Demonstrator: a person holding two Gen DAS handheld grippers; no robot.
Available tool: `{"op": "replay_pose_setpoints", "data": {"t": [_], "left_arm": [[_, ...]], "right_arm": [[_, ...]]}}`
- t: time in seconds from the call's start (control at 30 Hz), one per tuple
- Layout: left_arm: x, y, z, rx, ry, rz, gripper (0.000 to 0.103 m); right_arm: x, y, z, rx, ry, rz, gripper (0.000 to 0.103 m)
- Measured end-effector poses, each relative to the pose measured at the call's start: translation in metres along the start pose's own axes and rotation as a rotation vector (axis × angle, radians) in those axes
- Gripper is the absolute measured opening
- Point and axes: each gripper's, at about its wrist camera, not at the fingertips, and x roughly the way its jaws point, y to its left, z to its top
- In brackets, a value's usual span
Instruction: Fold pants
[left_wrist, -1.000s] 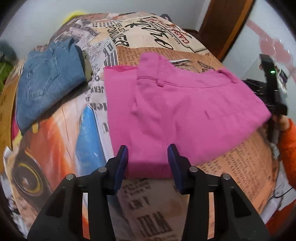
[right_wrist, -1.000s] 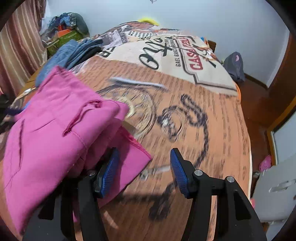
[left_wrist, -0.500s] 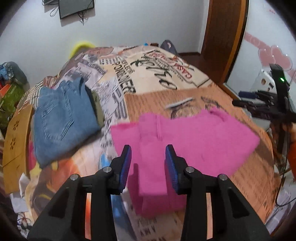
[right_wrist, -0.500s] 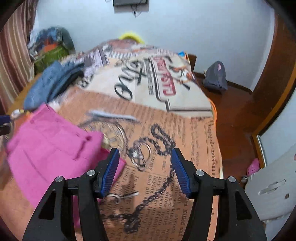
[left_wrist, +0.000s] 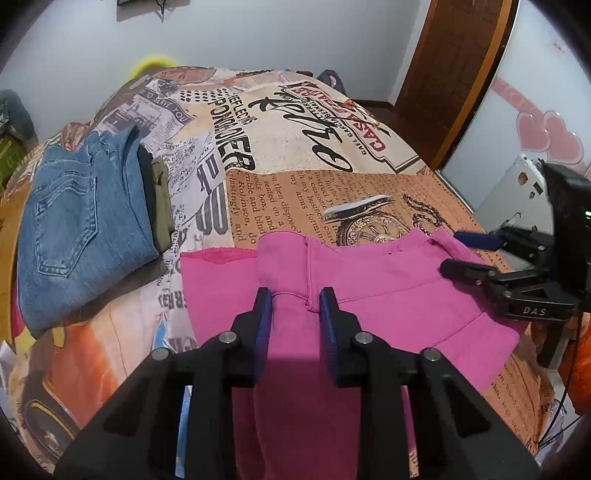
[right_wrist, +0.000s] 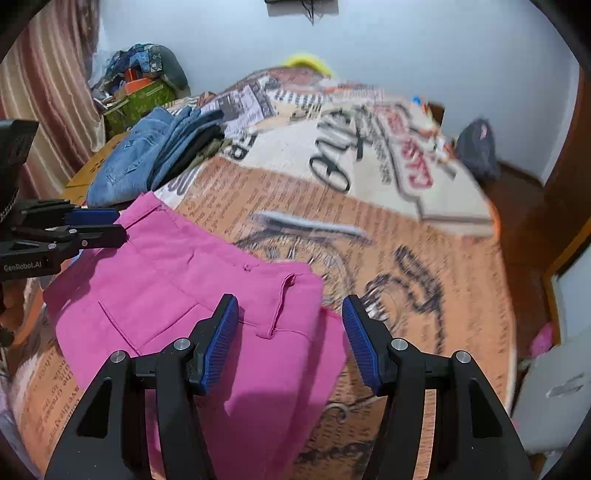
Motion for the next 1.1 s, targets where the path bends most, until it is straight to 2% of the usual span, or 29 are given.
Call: {"op": "replay_pose_setpoints", "data": {"t": [0.03, 0.1, 0.13, 0.17, 0.23, 0.27, 0.37, 0.47, 0.57, 0.67, 0.77, 0.87, 0.93, 1.0, 1.1], "left_arm": [[0.000, 0.000, -0.001, -0.001, -0.005, 0.000, 0.025], [0.000, 0.000, -0.002, -0.007, -0.012, -0.001, 0.023], [0.000, 0.001, -0.002, -0.010, -0.015, -0.001, 0.022], [0.000, 0.001, -0.002, -0.013, -0.016, -0.001, 0.021], [-0.003, 0.001, -0.002, -0.017, -0.025, -0.002, 0.019], [-0.005, 0.001, -0.001, -0.018, -0.030, -0.005, 0.018], [-0.013, -0.001, 0.001, -0.020, -0.048, -0.006, 0.013], [-0.022, -0.003, 0.005, -0.023, -0.076, 0.001, 0.012], [-0.026, -0.002, 0.007, -0.023, -0.095, 0.020, 0.012], [-0.019, 0.006, 0.006, -0.055, -0.081, 0.017, 0.012], [-0.005, 0.015, 0.001, -0.078, -0.046, 0.029, 0.014], [0.001, 0.022, -0.002, -0.097, -0.020, 0.032, 0.020], [-0.001, 0.025, -0.002, -0.100, -0.017, 0.042, 0.028], [-0.005, 0.027, -0.002, -0.108, -0.013, 0.063, 0.040], [-0.020, 0.030, -0.002, -0.127, -0.028, 0.064, 0.041]], "right_arm": [[0.003, -0.003, -0.002, 0.028, 0.014, 0.021, 0.054], [0.004, -0.006, -0.005, 0.064, 0.014, 0.058, 0.044], [0.005, -0.007, -0.005, 0.074, 0.017, 0.081, 0.034], [0.005, -0.006, -0.005, 0.073, 0.016, 0.076, 0.026], [0.003, -0.001, -0.002, 0.042, 0.001, 0.045, 0.021], [0.002, 0.000, -0.001, 0.028, -0.003, 0.040, 0.015], [-0.007, 0.007, 0.005, -0.027, -0.046, 0.020, 0.011], [-0.020, 0.009, 0.016, -0.040, -0.117, 0.029, 0.010], [-0.023, 0.011, 0.025, -0.049, -0.149, 0.012, 0.010], [-0.010, 0.010, 0.030, -0.049, -0.136, -0.001, 0.010], [0.012, 0.010, 0.028, -0.051, -0.085, 0.000, 0.010], [0.031, 0.015, 0.023, -0.083, -0.032, -0.024, 0.013], [0.031, 0.016, 0.021, -0.097, -0.024, -0.039, 0.015], [0.026, 0.015, 0.023, -0.098, -0.018, -0.036, 0.016], [0.014, 0.010, 0.023, -0.073, -0.016, -0.026, 0.020]]}}
